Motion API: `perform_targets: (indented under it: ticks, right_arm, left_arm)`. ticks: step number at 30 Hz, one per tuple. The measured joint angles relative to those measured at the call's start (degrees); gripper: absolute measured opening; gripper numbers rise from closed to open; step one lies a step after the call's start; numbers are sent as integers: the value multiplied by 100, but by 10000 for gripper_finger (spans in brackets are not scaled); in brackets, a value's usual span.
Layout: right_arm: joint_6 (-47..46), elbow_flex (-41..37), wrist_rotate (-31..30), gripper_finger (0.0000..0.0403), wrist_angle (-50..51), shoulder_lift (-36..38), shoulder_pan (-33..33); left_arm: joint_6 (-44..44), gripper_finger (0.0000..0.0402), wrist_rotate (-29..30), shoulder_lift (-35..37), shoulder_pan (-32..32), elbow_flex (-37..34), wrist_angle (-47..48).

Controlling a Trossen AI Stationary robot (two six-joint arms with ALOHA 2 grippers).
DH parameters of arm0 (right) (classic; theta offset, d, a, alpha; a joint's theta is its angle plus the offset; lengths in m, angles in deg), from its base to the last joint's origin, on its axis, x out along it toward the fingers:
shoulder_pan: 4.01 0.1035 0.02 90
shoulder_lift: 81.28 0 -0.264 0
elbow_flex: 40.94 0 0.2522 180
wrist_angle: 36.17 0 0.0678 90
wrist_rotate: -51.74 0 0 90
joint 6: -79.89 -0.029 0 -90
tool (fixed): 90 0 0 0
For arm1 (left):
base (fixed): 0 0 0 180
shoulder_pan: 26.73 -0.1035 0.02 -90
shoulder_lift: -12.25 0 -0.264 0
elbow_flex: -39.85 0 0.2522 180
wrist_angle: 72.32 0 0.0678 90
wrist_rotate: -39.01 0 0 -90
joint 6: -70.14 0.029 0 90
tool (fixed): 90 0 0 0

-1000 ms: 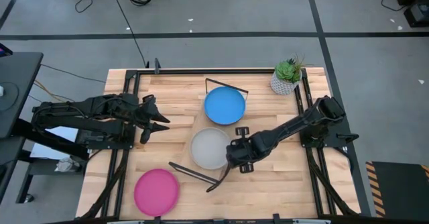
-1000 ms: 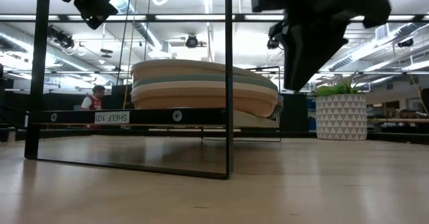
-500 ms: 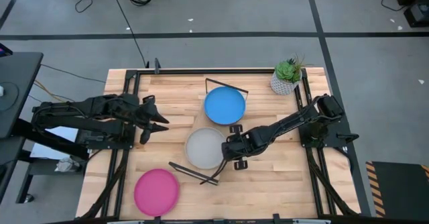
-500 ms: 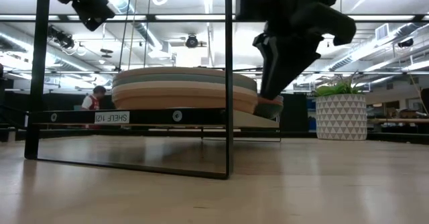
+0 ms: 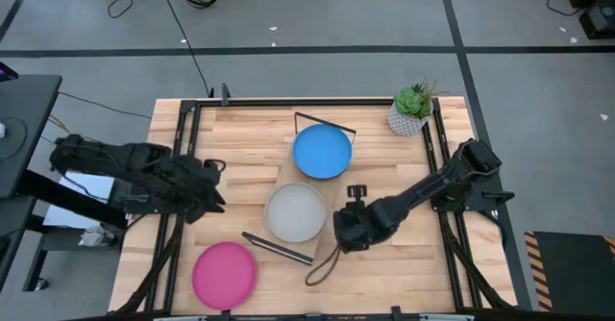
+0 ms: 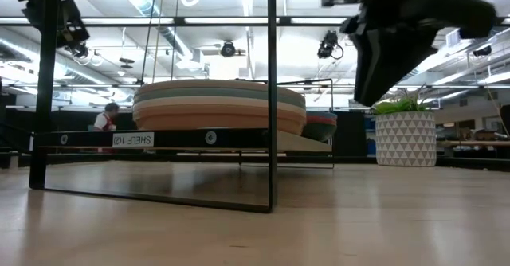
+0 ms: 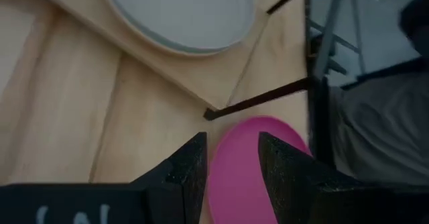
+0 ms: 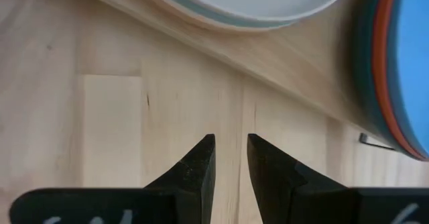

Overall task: Place and stack plates onto a shelf
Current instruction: Stack the pink plate on top of the blue plate on the shelf

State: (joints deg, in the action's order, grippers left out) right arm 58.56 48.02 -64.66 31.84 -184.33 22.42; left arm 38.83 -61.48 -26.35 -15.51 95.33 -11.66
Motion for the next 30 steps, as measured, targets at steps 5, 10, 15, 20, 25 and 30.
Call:
perform_targets:
  ticks: [5,10,15,20,25,30]
  right_arm:
    - [-292,-135,-361,93,-9,9,301]
    - [-362,-444,-347,89,2,9,427]
    - [-359,-663,-275,75,-18,182,372]
    - [-118,-684,-675,68,-209,558,337]
    - [298,-684,-718,68,-726,847,295]
    - [607,-684,-779,68,-949,901,240]
  left_arm:
    - [-764,141,882,-297,901,0,39]
    - [-1010,141,1081,-944,1761,0,8]
    - [-1508,141,1079,-1700,2479,-2,-36]
    - [-2273,141,1082,-2352,3052,-2,-199]
    - [-2910,141,1109,-2886,3341,-2,-490]
    - [-3530,141,1264,-3436,3481,-2,-698]
